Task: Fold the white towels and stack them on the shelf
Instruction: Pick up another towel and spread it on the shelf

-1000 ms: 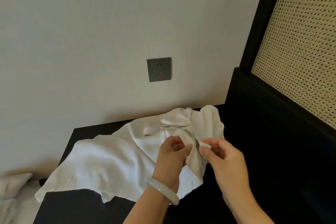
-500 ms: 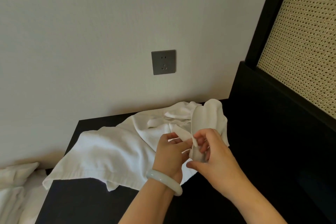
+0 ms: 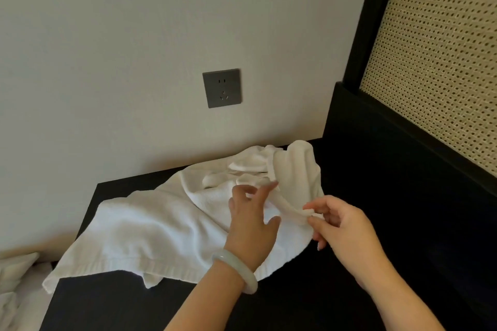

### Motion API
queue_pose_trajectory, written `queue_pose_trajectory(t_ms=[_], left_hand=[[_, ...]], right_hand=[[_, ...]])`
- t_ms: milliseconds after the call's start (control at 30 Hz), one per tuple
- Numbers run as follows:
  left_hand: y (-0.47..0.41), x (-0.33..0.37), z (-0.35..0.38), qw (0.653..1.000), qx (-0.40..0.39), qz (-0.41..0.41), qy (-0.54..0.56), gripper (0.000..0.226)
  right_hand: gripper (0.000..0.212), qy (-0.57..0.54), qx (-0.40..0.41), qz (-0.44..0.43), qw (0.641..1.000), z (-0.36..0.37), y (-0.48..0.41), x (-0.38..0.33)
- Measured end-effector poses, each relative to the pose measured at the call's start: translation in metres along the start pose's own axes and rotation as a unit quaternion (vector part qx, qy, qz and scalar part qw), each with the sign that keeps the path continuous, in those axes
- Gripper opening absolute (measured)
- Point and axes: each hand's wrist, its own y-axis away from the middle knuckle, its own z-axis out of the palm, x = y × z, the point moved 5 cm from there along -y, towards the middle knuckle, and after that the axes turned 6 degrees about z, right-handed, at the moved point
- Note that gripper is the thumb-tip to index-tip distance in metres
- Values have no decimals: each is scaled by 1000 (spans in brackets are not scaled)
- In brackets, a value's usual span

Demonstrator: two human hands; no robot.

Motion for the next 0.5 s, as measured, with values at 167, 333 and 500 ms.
queue_pose_trajectory(t_ms=[167,333,500], left_hand=[[-23,18,21,953,-189,188,-144,23],[-43,42,41,905,-315,270,-92,34],[-73,35,43,829,-398,295,-261,25]], right_hand=[[40,55,43,-35,997,-37,12,2],[41,53,77,-14,996,-66,28,9],[37,96,122,-40,987,-83,45,8]])
